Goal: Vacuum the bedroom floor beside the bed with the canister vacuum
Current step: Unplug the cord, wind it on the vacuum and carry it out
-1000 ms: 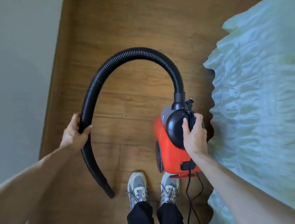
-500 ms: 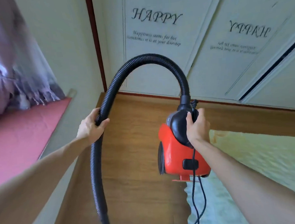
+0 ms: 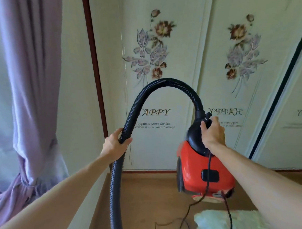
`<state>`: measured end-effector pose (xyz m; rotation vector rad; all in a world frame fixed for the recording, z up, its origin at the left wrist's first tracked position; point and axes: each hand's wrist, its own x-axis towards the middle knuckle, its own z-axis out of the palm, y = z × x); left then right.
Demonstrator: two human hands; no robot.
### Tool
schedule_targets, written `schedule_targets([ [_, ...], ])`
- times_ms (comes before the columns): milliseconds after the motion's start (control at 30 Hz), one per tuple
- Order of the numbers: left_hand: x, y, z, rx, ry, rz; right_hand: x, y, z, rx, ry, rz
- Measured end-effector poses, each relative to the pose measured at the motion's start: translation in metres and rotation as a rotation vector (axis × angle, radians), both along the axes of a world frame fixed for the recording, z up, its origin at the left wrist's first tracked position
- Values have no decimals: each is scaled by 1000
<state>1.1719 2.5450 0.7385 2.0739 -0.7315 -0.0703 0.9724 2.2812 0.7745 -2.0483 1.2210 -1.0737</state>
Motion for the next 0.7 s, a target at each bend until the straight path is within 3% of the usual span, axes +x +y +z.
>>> schedule_targets([
  [267, 53, -108, 65, -1, -27, -40, 49, -72, 52, 55, -57, -22],
  [700, 127, -227, 91, -77, 3, -57, 106, -160, 78, 26, -88, -57],
])
